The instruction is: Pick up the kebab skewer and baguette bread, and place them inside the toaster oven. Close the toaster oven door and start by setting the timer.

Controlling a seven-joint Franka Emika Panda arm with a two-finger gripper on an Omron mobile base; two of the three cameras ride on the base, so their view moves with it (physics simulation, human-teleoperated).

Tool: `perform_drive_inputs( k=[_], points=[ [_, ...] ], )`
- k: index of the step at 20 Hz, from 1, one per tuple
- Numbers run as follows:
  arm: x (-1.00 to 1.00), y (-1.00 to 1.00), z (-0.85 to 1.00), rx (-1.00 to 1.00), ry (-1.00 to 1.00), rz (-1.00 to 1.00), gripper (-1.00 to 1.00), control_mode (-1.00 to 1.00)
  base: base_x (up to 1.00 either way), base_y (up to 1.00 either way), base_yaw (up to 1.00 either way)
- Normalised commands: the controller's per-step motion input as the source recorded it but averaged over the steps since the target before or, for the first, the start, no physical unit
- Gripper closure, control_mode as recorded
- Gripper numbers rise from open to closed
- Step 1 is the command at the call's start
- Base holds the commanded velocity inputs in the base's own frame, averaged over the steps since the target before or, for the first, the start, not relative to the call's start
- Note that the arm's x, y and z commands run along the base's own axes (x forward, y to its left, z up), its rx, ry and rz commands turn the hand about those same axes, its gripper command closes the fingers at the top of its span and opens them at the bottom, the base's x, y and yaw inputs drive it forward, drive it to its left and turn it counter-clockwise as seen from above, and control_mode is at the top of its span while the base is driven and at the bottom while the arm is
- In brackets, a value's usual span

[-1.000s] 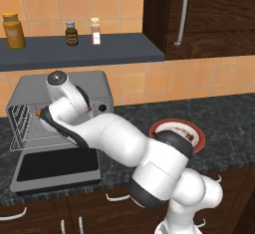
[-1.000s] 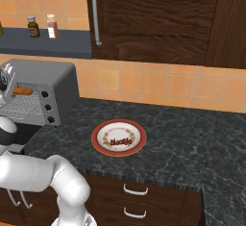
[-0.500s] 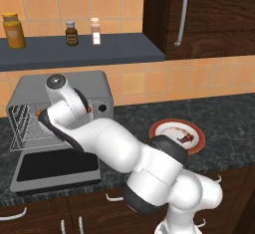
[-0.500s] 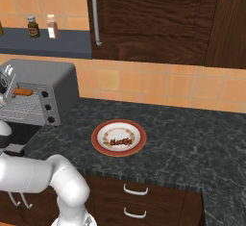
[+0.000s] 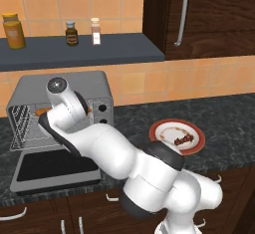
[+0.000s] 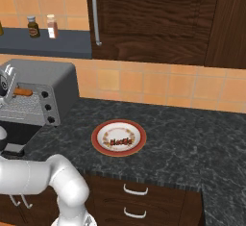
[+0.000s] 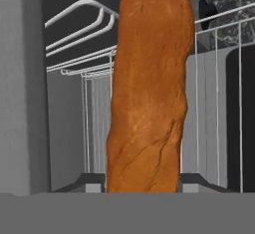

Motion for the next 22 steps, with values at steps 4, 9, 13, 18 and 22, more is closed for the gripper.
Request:
perform_drive_inputs(
  k=[4, 9, 13, 18, 22],
  points=[
    [0.0, 0.0, -0.17, 0.0, 0.0, 0.0, -1.0, -1.0, 0.0, 0.0, 0.0],
    [0.0, 0.0, -0.07, 0.0, 0.0, 0.0, -1.0, -1.0, 0.0, 0.0, 0.0],
    [0.0, 0.0, -0.01, 0.0, 0.0, 0.0, -1.0, -1.0, 0.0, 0.0, 0.0],
    [-0.49, -0.15, 0.0, -0.03, 0.04, 0.0, -1.0, -1.0, 0.0, 0.0, 0.0],
    [-0.94, -0.37, 0.04, -0.14, 0.03, 0.0, -1.0, -1.0, 0.0, 0.0, 0.0]
  ],
)
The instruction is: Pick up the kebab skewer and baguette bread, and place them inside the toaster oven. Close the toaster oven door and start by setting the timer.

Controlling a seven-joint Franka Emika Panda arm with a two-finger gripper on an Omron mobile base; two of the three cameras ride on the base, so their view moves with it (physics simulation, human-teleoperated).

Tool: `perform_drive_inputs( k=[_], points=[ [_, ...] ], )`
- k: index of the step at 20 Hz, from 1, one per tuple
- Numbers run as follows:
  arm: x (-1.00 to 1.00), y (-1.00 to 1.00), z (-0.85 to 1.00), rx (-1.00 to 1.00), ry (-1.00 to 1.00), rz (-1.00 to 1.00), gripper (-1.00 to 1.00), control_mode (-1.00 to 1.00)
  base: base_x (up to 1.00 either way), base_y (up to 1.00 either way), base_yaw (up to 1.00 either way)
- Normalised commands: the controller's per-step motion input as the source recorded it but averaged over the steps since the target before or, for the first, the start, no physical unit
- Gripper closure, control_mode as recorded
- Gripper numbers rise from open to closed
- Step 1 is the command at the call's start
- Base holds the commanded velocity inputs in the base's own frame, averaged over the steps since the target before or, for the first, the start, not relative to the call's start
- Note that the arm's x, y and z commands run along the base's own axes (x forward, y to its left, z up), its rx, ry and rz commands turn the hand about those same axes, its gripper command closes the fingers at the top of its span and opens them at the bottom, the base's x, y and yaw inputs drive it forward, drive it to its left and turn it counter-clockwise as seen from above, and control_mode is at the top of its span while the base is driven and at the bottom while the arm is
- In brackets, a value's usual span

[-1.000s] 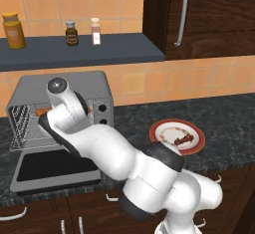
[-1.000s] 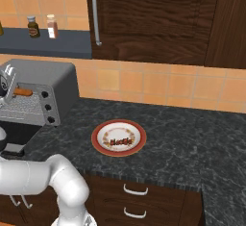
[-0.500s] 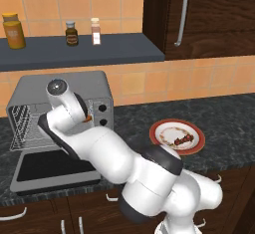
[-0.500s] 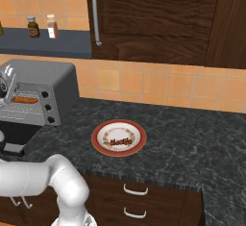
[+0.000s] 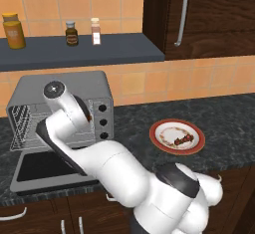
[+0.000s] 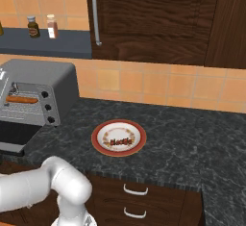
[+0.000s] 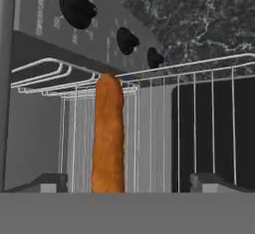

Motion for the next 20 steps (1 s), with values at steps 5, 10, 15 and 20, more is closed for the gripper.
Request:
perform_drive_inputs(
  k=[5, 10, 15, 20],
  points=[
    [-0.16, -0.67, 0.19, -0.14, 0.12, 0.0, -1.0, -1.0, 0.0, 0.0, 0.0],
    [0.0, -0.8, 0.07, -0.1, 0.23, 0.0, -1.0, -1.0, 0.0, 0.0, 0.0],
    [-0.04, -0.97, 0.07, -0.04, 0.27, 0.0, -1.0, -1.0, 0.0, 0.0, 0.0],
    [0.0, -0.98, 0.0, -0.04, 0.22, 0.0, -1.0, -1.0, 0.0, 0.0, 0.0]
  ],
)
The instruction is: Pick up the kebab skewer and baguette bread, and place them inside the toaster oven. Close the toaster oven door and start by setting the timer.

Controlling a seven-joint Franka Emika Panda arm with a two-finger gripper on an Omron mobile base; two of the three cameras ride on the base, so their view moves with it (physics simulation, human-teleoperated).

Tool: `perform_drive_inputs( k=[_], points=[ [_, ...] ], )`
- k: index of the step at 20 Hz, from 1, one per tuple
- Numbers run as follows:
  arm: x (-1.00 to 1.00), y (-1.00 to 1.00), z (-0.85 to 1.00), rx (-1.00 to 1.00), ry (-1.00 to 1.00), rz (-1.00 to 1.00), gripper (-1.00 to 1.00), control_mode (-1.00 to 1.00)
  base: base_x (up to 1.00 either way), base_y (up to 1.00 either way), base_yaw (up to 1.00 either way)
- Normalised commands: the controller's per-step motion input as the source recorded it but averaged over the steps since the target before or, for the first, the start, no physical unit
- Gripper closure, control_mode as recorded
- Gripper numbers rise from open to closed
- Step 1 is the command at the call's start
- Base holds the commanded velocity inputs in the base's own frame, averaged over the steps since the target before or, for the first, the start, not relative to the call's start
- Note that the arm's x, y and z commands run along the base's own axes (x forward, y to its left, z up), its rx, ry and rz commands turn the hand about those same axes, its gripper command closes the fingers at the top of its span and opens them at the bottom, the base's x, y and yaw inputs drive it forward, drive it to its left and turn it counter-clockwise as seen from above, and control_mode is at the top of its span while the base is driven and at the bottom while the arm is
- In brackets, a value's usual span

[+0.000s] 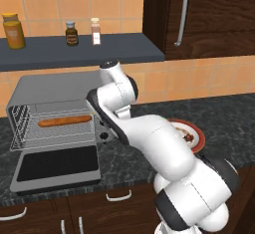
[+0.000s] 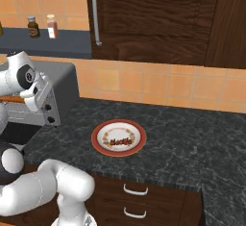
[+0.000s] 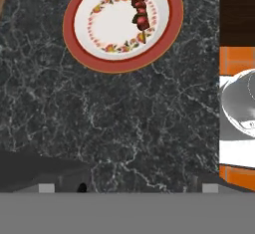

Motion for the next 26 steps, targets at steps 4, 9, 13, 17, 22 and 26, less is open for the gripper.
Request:
perform_drive_inputs(
  k=[4, 9, 13, 17, 22, 26],
  points=[
    [0.0, -0.94, 0.0, -0.02, 0.19, 0.01, -1.0, -1.0, 0.0, 0.0, 0.0],
    [0.0, -0.78, 0.0, 0.0, 0.14, 0.0, -1.0, -1.0, 0.0, 0.0, 0.0],
    [0.0, -0.69, -0.05, 0.0, 0.11, 0.0, -1.0, -1.0, 0.0, 0.0, 0.0],
    [0.01, -0.83, -0.29, 0.01, 0.02, 0.06, -1.0, -1.0, 0.0, 0.0, 0.0],
    [0.17, -0.85, -0.42, 0.2, 0.0, 0.13, -1.0, -1.0, 0.0, 0.0, 0.0],
    [0.01, -0.86, -0.38, 0.19, -0.05, 0.22, -1.0, -1.0, 0.0, 0.0, 0.0]
  ],
)
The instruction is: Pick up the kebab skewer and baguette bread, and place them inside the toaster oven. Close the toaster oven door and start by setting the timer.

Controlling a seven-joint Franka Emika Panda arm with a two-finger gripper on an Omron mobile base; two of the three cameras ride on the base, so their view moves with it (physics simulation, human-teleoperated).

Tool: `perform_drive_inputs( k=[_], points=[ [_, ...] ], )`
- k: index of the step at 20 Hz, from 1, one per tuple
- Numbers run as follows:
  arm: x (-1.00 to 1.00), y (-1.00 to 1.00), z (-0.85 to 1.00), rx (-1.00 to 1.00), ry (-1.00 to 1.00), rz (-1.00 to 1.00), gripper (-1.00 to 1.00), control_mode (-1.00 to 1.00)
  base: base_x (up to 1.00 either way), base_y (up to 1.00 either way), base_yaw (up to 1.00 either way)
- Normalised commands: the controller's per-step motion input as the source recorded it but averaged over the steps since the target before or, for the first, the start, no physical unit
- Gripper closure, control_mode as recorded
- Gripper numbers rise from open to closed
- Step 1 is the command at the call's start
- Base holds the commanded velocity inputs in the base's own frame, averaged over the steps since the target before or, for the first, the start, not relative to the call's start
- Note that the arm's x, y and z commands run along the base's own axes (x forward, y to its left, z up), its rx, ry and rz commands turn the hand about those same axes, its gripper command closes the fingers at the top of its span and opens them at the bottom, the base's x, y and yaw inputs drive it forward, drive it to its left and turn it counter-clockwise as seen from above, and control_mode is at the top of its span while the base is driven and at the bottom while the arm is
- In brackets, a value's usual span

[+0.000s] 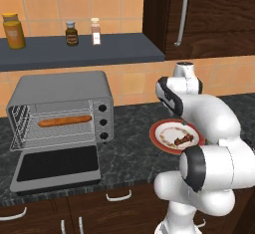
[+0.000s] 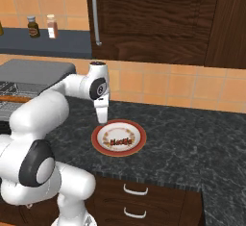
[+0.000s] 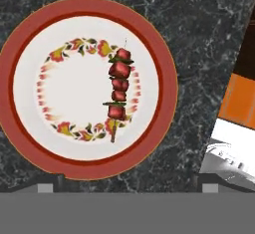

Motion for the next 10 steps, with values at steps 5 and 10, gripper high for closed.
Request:
perform_drive_inputs(
  k=[5, 10],
  points=[
    [0.26, -0.5, -0.25, 0.16, -0.07, 0.14, -1.0, -1.0, 0.0, 0.0, 0.0],
    [0.27, -0.19, -0.55, 0.07, -0.01, 0.05, -1.0, -1.0, 0.0, 0.0, 0.0]
  ],
)
